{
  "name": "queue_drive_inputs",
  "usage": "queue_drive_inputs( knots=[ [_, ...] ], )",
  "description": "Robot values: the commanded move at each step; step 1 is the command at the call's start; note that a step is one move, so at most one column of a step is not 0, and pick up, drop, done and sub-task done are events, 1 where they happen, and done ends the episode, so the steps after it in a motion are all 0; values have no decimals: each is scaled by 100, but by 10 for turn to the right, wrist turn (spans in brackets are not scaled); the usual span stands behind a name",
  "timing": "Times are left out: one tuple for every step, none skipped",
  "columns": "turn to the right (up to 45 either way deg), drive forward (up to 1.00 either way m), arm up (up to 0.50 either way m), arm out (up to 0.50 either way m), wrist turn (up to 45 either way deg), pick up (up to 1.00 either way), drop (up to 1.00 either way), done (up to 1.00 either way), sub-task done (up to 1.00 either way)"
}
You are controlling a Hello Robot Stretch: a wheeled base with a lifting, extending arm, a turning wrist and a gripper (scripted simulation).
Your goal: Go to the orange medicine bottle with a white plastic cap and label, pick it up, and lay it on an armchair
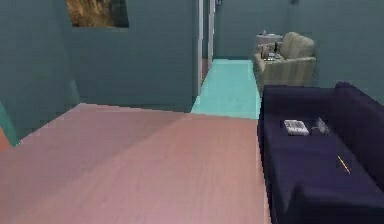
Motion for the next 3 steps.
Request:
queue_drive_inputs(
  knots=[
    [-150,0,0,0,0,0,0,0,0],
    [0,40,0,0,0,0,0,0,0],
    [-450,0,0,0,0,0,0,0,0]
  ],
)
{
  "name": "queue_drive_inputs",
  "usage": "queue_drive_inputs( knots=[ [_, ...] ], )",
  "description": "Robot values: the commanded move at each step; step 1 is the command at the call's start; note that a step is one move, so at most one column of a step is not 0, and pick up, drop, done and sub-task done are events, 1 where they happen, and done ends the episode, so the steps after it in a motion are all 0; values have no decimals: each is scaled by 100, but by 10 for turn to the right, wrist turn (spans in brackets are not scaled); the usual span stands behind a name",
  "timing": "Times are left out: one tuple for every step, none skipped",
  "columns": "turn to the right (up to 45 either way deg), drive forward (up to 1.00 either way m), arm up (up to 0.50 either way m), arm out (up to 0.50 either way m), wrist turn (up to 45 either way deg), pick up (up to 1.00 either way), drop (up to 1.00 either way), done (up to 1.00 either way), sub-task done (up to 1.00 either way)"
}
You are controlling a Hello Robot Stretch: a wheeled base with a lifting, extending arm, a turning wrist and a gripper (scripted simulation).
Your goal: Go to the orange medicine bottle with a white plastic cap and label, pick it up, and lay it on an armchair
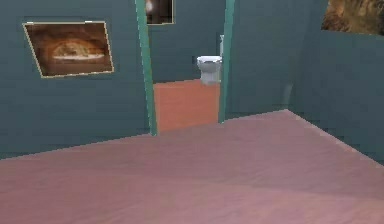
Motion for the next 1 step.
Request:
queue_drive_inputs(
  knots=[
    [0,100,0,0,0,0,0,0,0]
  ],
)
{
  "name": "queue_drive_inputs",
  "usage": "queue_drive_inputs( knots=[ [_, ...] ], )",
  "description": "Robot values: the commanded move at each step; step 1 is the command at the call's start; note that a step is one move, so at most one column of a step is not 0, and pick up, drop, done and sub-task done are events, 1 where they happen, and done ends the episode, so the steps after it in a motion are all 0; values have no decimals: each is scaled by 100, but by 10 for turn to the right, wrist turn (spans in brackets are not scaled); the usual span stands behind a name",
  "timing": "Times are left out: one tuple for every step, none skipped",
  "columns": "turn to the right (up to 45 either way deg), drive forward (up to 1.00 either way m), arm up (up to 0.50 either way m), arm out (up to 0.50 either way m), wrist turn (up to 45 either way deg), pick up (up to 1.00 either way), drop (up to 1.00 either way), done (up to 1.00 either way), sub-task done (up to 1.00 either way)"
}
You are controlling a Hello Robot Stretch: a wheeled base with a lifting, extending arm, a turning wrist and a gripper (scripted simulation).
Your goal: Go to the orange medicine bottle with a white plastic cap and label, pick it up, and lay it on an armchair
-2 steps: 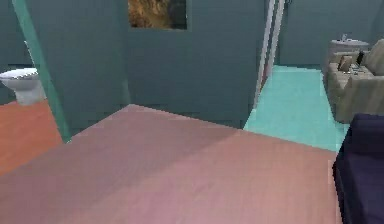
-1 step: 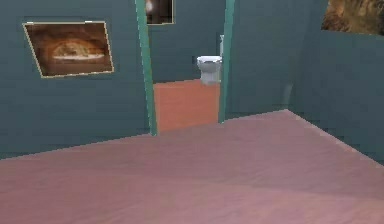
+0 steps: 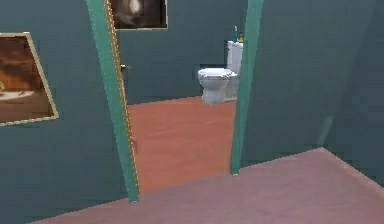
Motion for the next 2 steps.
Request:
queue_drive_inputs(
  knots=[
    [-30,0,0,0,0,0,0,0,0],
    [0,100,0,0,0,0,0,0,0]
  ],
)
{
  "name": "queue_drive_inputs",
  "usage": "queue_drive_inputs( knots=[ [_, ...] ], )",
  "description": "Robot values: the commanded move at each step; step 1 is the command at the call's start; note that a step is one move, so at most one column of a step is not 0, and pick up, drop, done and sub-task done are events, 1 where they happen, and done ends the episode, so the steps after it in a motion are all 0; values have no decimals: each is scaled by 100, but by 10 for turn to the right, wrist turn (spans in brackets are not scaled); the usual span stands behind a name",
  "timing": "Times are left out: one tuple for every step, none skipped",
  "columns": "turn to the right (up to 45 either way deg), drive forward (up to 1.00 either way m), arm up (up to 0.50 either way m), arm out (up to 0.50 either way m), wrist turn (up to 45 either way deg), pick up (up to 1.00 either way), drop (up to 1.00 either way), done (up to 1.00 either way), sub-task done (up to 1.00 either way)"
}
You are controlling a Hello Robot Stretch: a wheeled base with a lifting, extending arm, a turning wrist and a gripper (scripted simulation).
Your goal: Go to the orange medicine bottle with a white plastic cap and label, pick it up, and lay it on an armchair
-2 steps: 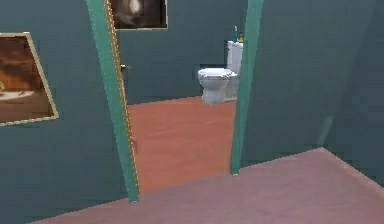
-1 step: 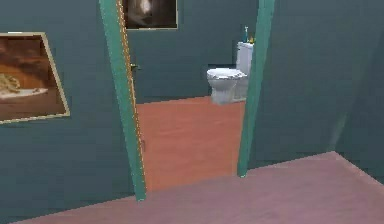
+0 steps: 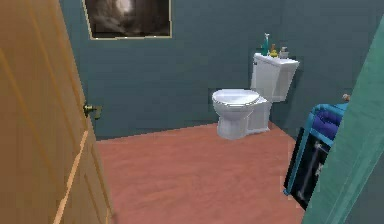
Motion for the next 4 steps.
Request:
queue_drive_inputs(
  knots=[
    [-30,0,0,0,0,0,0,0,0],
    [0,20,0,0,0,0,0,0,0],
    [0,45,0,0,0,0,0,0,0],
    [450,0,0,0,0,0,0,0,0]
  ],
)
